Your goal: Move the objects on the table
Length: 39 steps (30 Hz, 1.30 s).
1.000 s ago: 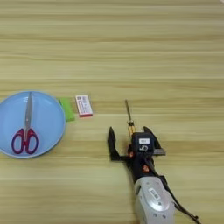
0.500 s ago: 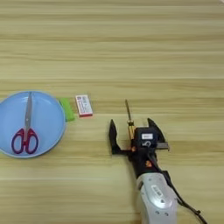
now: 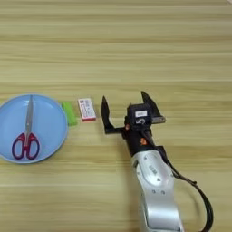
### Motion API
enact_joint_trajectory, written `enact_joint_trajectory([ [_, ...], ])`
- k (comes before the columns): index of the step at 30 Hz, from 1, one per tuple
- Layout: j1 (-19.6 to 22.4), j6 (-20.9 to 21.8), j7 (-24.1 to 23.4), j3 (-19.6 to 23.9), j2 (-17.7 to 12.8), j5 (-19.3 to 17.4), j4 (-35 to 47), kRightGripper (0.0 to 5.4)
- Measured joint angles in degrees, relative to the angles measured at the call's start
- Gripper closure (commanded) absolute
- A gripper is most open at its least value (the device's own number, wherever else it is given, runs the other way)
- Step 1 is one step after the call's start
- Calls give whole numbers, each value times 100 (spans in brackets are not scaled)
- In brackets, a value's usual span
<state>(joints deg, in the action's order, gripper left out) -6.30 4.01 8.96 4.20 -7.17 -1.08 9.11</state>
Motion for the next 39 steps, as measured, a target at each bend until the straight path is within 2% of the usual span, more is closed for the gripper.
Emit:
enact_joint_trajectory([
  [5,403,-240,-1,-206,37,140,-226,2],
  [8,509,-350,10,-292,45,185,-327,2],
  [19,1114,-552,17,-632,129,314,-1211,2],
  [39,1523,-573,-107,-651,256,354,-2312,2],
])
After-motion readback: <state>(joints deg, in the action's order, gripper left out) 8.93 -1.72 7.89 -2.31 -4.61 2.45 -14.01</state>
